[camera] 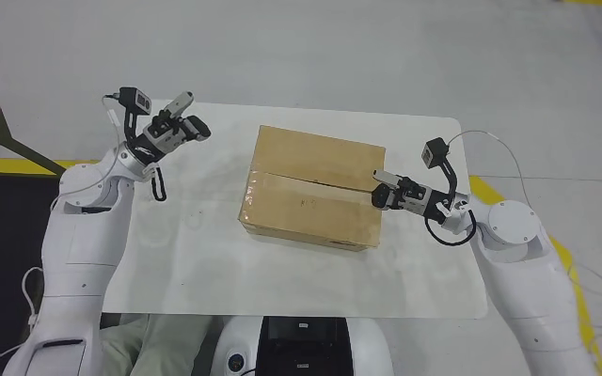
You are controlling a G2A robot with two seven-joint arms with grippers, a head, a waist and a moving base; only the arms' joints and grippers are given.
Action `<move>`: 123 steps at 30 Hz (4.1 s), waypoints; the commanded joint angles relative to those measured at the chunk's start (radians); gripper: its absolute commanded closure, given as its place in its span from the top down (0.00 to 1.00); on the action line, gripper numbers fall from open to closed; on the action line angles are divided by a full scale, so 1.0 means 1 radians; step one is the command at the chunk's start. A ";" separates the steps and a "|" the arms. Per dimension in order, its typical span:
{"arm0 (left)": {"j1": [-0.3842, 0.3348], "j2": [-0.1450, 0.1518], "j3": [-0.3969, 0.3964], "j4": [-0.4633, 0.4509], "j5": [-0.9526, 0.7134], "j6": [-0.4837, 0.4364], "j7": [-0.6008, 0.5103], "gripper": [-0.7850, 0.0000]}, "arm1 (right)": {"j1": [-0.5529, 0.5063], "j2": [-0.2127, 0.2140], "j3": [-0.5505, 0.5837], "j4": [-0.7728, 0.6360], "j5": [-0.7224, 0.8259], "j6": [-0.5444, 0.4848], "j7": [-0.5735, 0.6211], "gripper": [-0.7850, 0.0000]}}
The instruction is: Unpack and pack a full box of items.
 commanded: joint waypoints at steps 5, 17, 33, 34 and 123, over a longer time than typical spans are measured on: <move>0.000 0.000 -0.001 0.000 0.001 0.001 -0.003 1.00 | 0.000 0.000 0.000 0.000 0.000 0.000 0.000 1.00; 0.015 -0.004 0.000 -0.024 -0.006 0.010 0.071 1.00 | 0.000 0.000 0.000 0.000 0.000 0.000 0.000 1.00; 0.395 -0.018 -0.123 -0.362 -0.009 -0.060 0.380 1.00 | 0.000 0.000 0.000 0.000 0.000 0.000 0.000 1.00; 0.417 -0.020 -0.127 -0.371 0.000 -0.088 0.404 1.00 | 0.000 0.000 0.000 0.000 0.000 0.000 0.000 1.00; 0.426 -0.156 0.163 -0.084 0.064 -0.209 0.852 0.44 | 0.000 0.000 0.000 0.000 0.000 0.000 0.000 1.00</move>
